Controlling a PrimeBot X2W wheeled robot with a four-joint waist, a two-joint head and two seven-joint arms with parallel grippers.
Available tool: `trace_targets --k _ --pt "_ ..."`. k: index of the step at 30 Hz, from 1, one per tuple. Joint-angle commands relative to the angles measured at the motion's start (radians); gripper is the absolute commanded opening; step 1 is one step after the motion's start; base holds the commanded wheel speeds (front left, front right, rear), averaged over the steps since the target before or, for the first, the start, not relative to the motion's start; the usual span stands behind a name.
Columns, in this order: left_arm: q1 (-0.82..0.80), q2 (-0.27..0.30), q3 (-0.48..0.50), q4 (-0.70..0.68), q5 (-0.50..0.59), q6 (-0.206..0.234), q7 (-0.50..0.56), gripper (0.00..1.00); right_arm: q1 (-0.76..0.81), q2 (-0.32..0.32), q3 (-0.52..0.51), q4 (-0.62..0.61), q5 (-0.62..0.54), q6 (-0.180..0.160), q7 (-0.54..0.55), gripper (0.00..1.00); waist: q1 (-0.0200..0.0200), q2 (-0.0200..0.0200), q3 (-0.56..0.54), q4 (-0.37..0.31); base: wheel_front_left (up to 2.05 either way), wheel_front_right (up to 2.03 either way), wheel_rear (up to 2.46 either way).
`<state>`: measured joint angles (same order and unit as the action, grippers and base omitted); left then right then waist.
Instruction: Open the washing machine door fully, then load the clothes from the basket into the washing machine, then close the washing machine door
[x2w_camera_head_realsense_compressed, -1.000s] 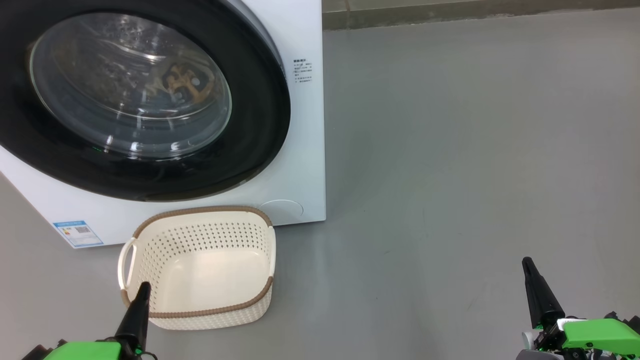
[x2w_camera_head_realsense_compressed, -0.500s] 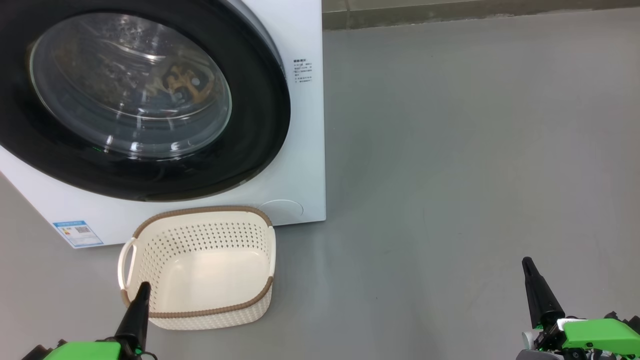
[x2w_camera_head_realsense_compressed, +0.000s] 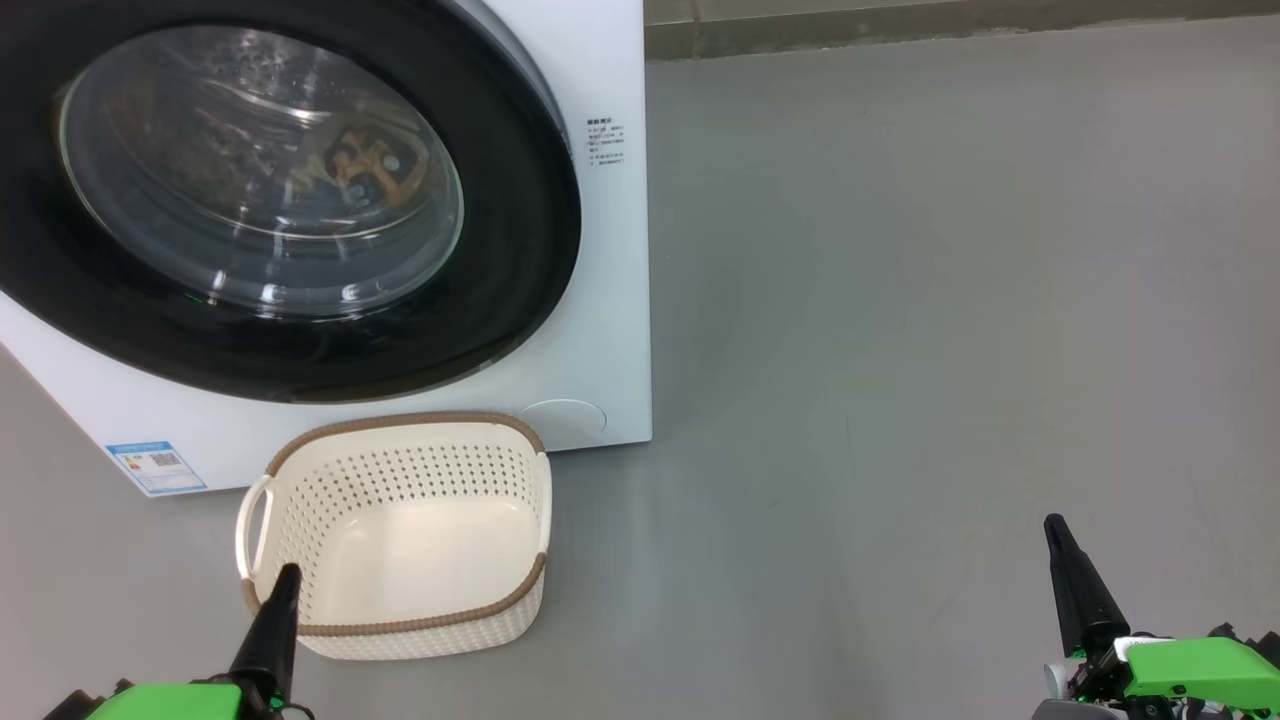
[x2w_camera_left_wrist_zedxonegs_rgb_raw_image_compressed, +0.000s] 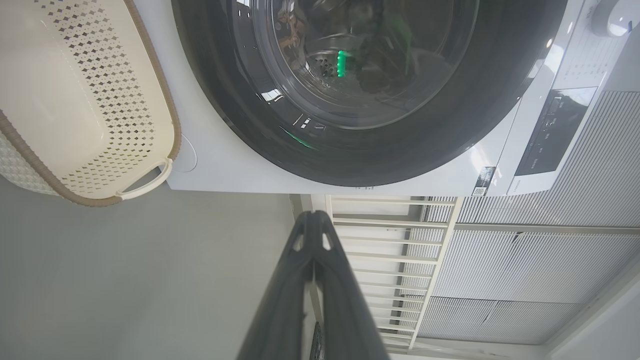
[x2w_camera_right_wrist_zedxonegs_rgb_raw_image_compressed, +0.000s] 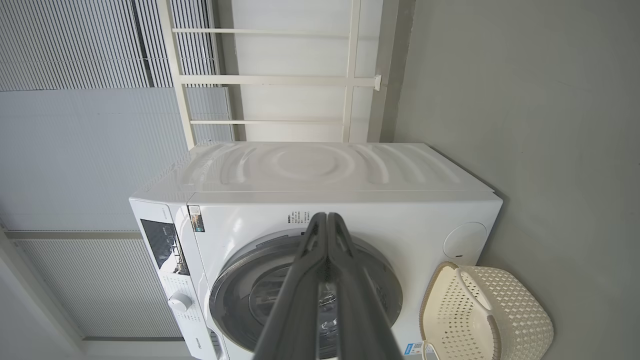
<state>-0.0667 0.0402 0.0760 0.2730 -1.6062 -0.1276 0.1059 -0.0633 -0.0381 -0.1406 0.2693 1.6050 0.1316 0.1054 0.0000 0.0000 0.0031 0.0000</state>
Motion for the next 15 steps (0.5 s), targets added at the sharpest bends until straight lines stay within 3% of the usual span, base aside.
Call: trace_targets --k 1,15 --pt "-0.041 0.012 0.036 -0.028 -0.004 -0.003 0.006 0.00 -0.045 -0.012 0.027 -0.025 0.004 -0.001 0.008 0.00 0.0000 0.0000 0.000 0.000 0.00 0.00 0.00" --pt "-0.041 0.012 0.037 -0.028 -0.003 -0.003 0.006 0.00 -0.045 -0.012 0.027 -0.025 0.004 -0.001 0.008 0.00 0.0000 0.0000 0.000 0.000 0.00 0.00 0.00"
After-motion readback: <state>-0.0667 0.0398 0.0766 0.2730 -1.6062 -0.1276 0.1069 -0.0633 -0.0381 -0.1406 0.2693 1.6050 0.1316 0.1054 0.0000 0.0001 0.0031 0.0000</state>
